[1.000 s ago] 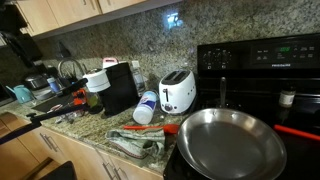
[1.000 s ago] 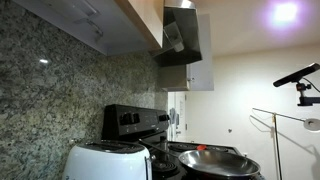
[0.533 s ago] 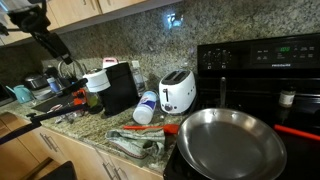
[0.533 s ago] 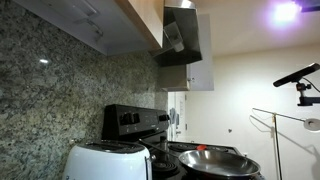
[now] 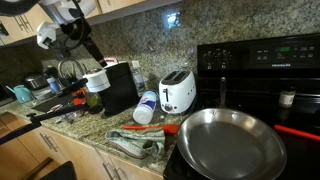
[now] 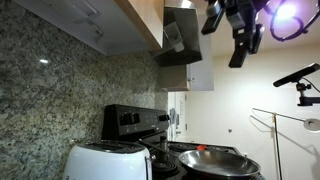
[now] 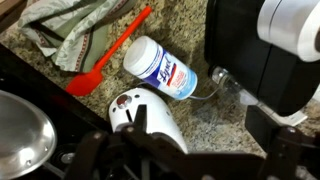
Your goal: Change the position of the object across the orange thing near the toaster
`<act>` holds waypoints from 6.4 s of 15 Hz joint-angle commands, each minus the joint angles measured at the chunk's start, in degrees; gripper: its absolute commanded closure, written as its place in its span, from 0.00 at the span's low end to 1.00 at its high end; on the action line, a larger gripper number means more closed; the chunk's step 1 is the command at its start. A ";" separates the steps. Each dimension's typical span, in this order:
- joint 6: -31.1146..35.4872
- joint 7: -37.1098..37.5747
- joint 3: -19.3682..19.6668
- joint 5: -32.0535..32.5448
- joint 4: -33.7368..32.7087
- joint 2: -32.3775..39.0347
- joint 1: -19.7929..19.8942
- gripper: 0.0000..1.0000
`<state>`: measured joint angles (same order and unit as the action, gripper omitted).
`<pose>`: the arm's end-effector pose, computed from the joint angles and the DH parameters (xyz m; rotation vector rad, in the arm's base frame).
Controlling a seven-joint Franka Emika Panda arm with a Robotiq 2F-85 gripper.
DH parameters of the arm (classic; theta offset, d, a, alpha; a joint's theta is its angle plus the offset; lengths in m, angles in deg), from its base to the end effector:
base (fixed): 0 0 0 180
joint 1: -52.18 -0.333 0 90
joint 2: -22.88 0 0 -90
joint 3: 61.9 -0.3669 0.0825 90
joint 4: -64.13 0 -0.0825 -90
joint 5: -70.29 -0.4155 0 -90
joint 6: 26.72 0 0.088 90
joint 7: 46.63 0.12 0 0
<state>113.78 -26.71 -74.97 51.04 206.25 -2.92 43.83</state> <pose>0.4202 0.1759 0.5102 -2.7907 0.2659 -0.4762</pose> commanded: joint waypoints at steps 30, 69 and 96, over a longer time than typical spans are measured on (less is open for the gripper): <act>0.35 27.51 7.73 20.37 -11.59 34.23 5.55 0.00; 19.69 17.04 5.37 -4.87 -1.28 36.22 -1.60 0.00; 20.38 34.07 19.66 14.39 -6.60 50.32 -4.41 0.00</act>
<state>133.16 5.28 -56.77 63.80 200.45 44.99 40.92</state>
